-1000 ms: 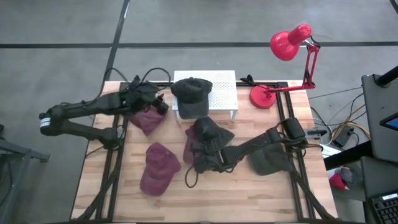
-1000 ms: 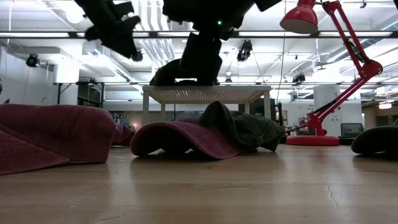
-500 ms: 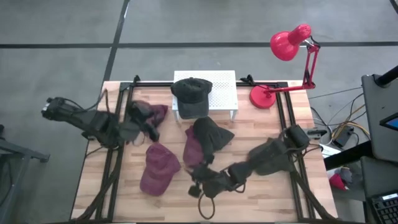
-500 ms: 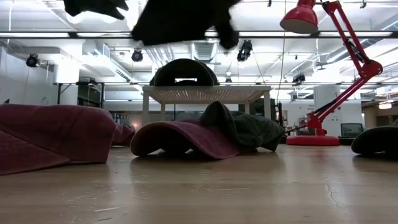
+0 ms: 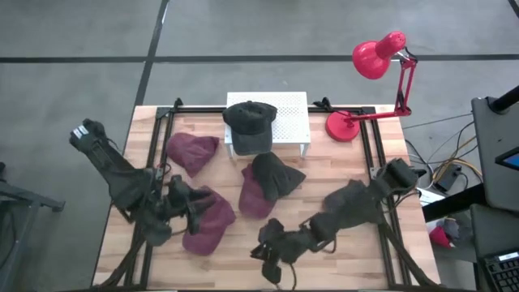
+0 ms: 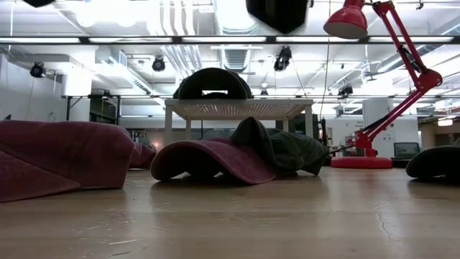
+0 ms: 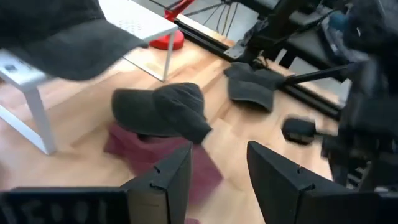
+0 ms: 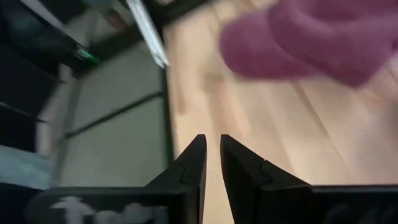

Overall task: Pick & Place hat
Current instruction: Put the bottom left black cap on the shelf

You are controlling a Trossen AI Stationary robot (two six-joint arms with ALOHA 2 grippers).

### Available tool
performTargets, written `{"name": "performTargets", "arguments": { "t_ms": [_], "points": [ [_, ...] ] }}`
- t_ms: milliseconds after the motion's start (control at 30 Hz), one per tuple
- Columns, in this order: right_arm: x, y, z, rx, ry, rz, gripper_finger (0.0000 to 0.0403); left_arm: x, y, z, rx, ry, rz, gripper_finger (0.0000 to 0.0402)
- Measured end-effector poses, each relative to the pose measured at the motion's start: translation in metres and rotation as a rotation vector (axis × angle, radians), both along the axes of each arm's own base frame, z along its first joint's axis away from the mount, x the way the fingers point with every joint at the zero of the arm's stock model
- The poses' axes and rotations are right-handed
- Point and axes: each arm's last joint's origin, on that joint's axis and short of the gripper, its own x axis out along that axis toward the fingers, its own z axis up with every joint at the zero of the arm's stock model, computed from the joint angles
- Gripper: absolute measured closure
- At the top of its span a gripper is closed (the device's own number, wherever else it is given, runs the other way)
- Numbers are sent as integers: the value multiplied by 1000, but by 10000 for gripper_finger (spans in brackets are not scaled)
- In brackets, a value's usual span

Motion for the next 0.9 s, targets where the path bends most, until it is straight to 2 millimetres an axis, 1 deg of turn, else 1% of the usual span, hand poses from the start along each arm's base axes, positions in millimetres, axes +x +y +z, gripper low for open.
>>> {"name": "performTargets", "arguments": {
  "t_ms": [133,233,300,367,467,533,600,700,833,900],
  "points": [
    [-1,-23,42,8,-109,82,357,-7,-11,-2,-11,-64,26,239],
    [4,-49,67,22,-247,180,365,-9,-11,-1,18,-88,41,239],
    [10,-67,80,75,-365,298,371,-11,-8,1,59,-84,41,239],
    [15,-84,86,139,-485,465,376,-14,-2,4,108,-67,36,239],
    [15,-103,85,189,-649,705,383,-21,9,9,174,-37,23,239],
    [15,-117,79,200,-704,766,385,-26,16,13,206,-18,2,238],
    [16,-133,70,212,-695,739,385,-32,22,17,216,-5,-28,239],
    [17,-156,53,177,-667,681,384,-37,29,23,221,-5,-56,239],
    [17,-177,35,92,-661,638,385,-42,35,26,239,5,-78,239],
    [18,-188,30,69,-653,580,385,-44,36,26,240,21,-100,238]
  ]
}}
